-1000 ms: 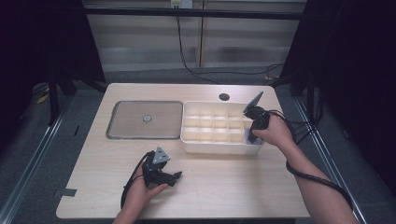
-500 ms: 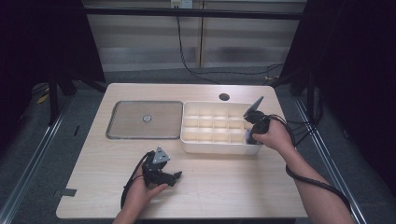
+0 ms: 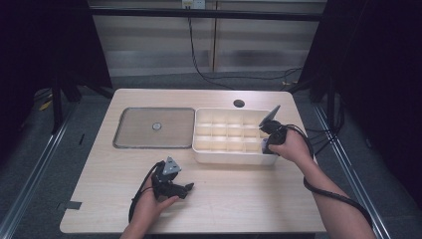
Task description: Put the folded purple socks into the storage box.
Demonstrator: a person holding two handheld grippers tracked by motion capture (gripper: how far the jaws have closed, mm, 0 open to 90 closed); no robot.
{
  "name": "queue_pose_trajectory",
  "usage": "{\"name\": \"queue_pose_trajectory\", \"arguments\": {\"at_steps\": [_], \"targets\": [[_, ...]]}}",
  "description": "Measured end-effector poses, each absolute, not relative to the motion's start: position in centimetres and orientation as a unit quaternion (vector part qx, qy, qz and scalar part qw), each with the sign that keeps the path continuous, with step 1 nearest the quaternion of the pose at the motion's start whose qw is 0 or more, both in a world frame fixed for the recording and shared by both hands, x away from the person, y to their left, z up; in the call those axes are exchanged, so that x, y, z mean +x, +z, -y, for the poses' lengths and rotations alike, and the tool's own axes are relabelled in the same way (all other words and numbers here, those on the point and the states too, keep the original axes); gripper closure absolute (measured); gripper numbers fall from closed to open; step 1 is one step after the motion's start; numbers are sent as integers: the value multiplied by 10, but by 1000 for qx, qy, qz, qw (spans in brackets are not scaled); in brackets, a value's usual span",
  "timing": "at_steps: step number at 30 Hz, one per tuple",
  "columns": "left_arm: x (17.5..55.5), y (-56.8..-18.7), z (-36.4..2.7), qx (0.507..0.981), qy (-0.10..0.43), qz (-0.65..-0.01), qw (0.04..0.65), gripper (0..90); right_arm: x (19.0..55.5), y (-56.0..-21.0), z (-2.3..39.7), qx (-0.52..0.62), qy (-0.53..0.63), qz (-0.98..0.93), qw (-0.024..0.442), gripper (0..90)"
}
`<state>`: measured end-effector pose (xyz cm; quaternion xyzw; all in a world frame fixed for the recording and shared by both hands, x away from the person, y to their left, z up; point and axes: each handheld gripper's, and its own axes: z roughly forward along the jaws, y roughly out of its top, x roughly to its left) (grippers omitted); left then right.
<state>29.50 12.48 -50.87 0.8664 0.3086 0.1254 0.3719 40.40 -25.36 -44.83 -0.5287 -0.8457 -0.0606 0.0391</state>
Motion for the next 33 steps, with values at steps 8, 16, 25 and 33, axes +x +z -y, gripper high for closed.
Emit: {"name": "queue_pose_trajectory", "arguments": {"at_steps": [8, 16, 25, 33], "targets": [[295, -509, -125, 867, 125, -309, 372, 145, 405, -439, 254, -526, -55, 848, 35, 900], [295, -509, -124, 863, 124, -313, 377, 145, 411, -409, 263, -534, -65, 843, 16, 900], [295, -509, -124, 863, 125, -312, 376, 144, 424, -390, 267, -554, -99, 827, -9, 900], [295, -509, -124, 863, 123, -314, 377, 145, 424, -415, 261, -552, -77, 830, 13, 900]]}}
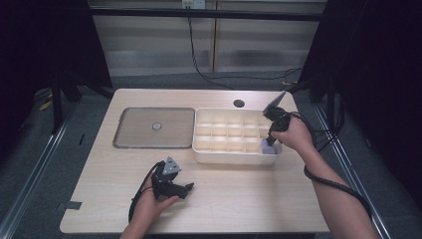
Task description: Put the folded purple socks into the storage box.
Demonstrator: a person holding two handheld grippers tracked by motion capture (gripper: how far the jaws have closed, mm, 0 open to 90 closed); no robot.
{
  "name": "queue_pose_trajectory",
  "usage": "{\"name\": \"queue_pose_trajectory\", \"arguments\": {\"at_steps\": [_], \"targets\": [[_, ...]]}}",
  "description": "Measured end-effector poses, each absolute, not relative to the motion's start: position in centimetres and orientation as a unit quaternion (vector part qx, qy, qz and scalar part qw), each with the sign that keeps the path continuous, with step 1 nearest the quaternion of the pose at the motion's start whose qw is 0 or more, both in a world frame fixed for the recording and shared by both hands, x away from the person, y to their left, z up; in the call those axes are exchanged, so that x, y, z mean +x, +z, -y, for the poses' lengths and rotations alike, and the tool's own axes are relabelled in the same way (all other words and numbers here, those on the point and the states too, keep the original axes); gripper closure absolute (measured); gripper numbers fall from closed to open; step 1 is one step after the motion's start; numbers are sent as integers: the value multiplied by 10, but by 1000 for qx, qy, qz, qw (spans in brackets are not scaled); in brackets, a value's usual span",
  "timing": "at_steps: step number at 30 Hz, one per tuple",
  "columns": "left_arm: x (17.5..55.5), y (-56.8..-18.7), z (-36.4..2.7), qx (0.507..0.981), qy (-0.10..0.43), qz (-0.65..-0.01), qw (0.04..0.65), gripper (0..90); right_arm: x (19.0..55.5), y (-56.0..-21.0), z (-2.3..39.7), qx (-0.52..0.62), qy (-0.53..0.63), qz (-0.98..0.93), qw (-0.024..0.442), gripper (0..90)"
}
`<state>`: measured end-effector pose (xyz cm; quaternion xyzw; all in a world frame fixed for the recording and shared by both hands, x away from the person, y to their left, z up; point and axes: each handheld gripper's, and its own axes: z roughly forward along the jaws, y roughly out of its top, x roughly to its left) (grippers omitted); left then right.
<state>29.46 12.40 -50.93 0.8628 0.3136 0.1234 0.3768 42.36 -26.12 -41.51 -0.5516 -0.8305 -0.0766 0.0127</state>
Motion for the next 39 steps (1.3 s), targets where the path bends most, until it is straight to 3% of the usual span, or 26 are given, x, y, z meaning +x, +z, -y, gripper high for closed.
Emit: {"name": "queue_pose_trajectory", "arguments": {"at_steps": [12, 18, 23, 31, 39], "targets": [[295, -509, -124, 866, 124, -310, 371, 144, 413, -446, 260, -546, -51, 836, 16, 900], [295, -509, -124, 867, 124, -310, 371, 144, 411, -445, 260, -544, -52, 837, 7, 893], [295, -509, -124, 866, 125, -310, 372, 145, 408, -433, 261, -526, -52, 849, -5, 783], [295, -509, -123, 863, 125, -314, 376, 145, 405, -409, 260, -509, -61, 859, -11, 720], [295, -509, -124, 863, 125, -314, 375, 145, 403, -393, 257, -494, -87, 865, -10, 600]]}}
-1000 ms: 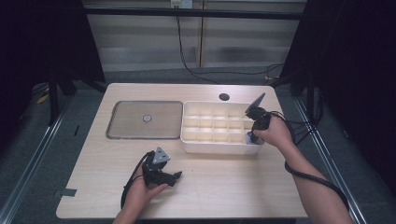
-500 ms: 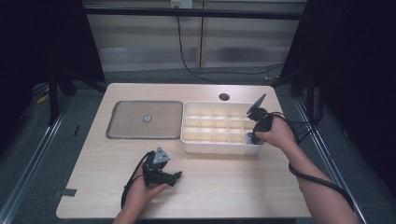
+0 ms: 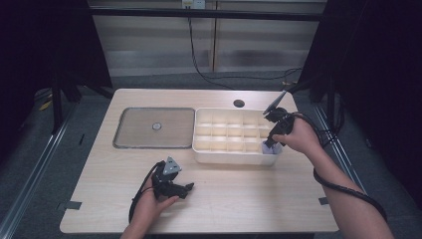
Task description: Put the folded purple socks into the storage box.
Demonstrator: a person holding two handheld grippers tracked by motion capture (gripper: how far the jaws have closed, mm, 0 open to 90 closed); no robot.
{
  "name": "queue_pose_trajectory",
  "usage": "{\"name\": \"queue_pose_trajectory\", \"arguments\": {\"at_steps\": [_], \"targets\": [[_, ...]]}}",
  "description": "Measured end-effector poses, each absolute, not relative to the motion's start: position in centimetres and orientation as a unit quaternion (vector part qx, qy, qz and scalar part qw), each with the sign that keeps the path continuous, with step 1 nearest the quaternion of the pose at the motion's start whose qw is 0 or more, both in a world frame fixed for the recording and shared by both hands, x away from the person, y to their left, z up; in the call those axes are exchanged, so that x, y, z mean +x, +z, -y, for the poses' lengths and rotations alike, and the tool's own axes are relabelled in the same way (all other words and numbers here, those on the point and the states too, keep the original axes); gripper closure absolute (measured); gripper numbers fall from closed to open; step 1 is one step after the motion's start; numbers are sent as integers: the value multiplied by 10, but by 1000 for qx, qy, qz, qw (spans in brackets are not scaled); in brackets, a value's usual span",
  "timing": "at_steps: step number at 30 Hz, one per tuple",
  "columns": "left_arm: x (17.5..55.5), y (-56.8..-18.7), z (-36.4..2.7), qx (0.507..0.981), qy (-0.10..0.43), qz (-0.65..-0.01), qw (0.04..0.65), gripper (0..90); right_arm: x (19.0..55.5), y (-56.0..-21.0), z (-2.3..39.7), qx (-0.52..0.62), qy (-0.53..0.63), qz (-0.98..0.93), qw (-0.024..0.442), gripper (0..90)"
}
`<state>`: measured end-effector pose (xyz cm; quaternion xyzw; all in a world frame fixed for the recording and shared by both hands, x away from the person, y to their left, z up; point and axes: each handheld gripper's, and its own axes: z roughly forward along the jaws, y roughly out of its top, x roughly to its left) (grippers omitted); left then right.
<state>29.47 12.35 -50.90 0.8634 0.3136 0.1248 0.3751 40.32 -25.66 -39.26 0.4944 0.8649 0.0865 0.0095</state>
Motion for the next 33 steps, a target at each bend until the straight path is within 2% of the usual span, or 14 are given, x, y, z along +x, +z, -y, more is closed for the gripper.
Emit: {"name": "queue_pose_trajectory", "arguments": {"at_steps": [13, 33], "targets": [[295, -509, -123, 864, 125, -314, 373, 145, 390, -369, 261, 485, 109, -867, 9, 447], [295, -509, -124, 865, 125, -313, 371, 145, 363, -367, 250, 433, 137, -891, 5, 339]]}}
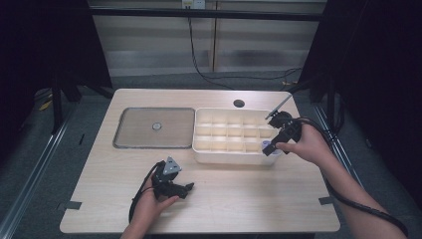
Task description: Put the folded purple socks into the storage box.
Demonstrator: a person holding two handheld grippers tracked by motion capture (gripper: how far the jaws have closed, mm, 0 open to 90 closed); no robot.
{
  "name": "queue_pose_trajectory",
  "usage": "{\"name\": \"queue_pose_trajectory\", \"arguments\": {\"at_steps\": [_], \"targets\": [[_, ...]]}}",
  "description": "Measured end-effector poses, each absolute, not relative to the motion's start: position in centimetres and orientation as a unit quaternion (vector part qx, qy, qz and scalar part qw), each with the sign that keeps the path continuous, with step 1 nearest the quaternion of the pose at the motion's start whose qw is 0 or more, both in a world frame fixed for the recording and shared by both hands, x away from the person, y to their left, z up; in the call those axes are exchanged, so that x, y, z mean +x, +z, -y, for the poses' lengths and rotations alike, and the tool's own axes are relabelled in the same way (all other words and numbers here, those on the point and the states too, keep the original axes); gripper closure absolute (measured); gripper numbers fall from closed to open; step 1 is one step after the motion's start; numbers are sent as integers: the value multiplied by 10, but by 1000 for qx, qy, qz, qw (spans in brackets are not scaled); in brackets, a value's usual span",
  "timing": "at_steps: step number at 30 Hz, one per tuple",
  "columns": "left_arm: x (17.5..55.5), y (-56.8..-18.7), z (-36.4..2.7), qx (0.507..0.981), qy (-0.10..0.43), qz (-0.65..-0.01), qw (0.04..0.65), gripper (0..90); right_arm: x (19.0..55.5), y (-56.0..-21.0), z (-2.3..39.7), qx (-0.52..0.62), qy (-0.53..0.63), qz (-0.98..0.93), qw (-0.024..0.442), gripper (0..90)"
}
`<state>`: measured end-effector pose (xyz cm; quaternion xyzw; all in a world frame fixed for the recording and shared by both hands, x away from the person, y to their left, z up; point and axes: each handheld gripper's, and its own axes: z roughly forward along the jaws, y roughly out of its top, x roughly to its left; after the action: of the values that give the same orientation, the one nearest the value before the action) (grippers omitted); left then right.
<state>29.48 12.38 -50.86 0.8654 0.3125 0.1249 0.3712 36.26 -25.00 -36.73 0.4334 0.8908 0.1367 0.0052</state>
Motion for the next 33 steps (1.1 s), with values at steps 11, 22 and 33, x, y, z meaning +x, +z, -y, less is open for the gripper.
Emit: {"name": "queue_pose_trajectory", "arguments": {"at_steps": [11, 22, 33], "targets": [[295, -509, -124, 866, 125, -312, 371, 145, 339, -379, 240, 405, 142, -903, 2, 333], [295, -508, -124, 867, 125, -311, 370, 145, 318, -389, 231, 380, 146, -913, 0, 317], [295, -508, -124, 866, 125, -311, 370, 145, 303, -407, 220, 367, 167, -915, -12, 303]]}}
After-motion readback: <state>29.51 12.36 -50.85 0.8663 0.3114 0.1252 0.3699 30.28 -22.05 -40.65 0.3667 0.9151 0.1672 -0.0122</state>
